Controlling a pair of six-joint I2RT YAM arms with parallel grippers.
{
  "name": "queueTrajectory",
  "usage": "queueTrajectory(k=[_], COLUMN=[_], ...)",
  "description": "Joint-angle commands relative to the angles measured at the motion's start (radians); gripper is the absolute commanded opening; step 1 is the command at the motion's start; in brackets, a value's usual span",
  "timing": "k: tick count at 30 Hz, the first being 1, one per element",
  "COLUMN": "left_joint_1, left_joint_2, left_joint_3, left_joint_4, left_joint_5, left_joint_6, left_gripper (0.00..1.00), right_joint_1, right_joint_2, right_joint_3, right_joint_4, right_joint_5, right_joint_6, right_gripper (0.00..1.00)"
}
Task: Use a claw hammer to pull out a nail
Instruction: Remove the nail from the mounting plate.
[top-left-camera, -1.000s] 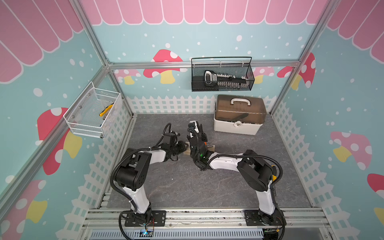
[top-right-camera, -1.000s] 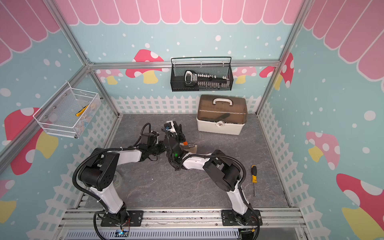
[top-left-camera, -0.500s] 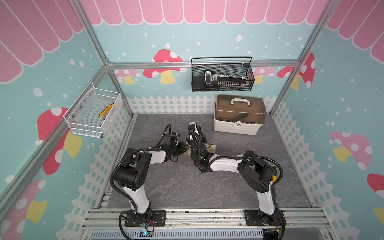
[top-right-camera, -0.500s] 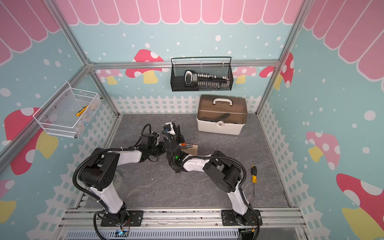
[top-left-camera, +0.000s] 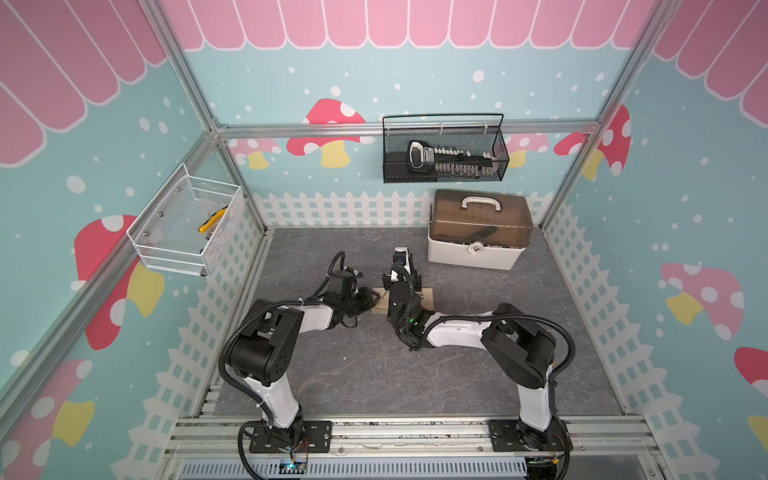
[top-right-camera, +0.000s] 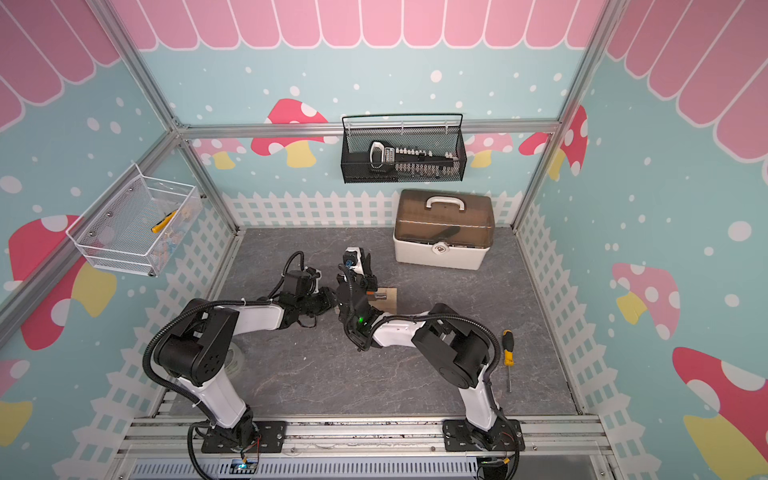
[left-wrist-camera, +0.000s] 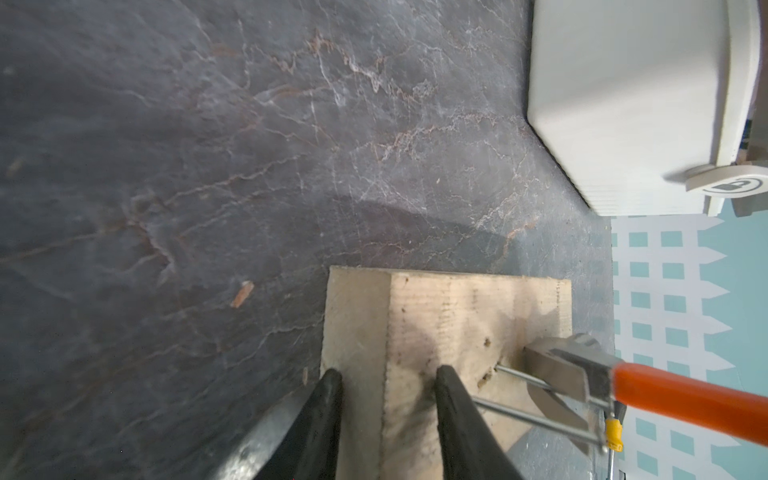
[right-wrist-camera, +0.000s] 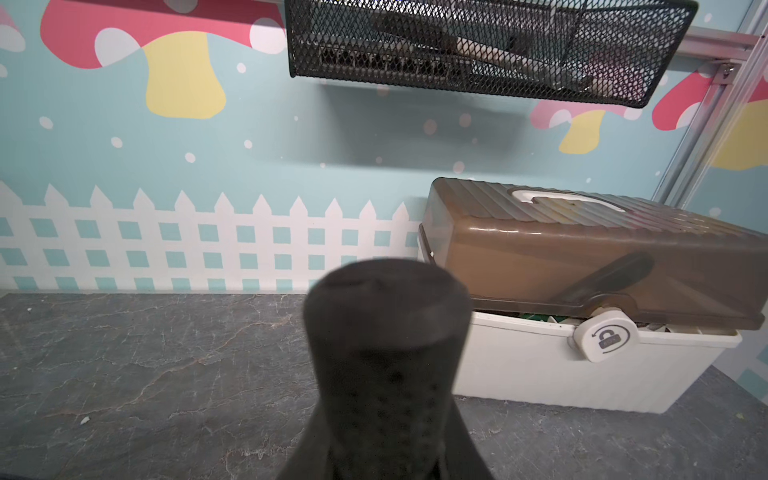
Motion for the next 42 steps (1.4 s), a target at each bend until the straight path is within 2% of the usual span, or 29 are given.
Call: queueTrajectory(k=[1,12,26,34,42], left_joint_1=[-0.016,-0.013,-0.001,0.004,0.009], left_joint_2=[-0.010,0.018,0.039,0.051,0.054], left_joint_3=[-0.014,0.007,0.012,0.011,0.006], left_joint_4=[-0.002,-0.027,-0.042,-0.047,-0.054], left_joint_5=[0.011,0.002,-0.004,-0.004,-0.009], left_joint_6=[-0.017,-0.001,0.013,0.016,0.020], left_gripper=[0.38,0.38,0.38,0.37,0.37], right_joint_1=[-0.007,-0.045,-0.077,-0.103,-0.122], right_joint_2=[-0.035,-0.093,-0.123,-0.144,-0.151], right_joint_3=[-0.058,-0.192,-0.246,-0.295,-0.326], right_joint_4=[0.078,0.140,0.098,0.068,0.085], right_joint_5=[-0.051,-0.186,-0.175,-0.180,-0.206], right_joint_6=[0.100,0.195,0.324,0.458,0.500], right_gripper=[0.00,0.00,0.00,0.00,0.00])
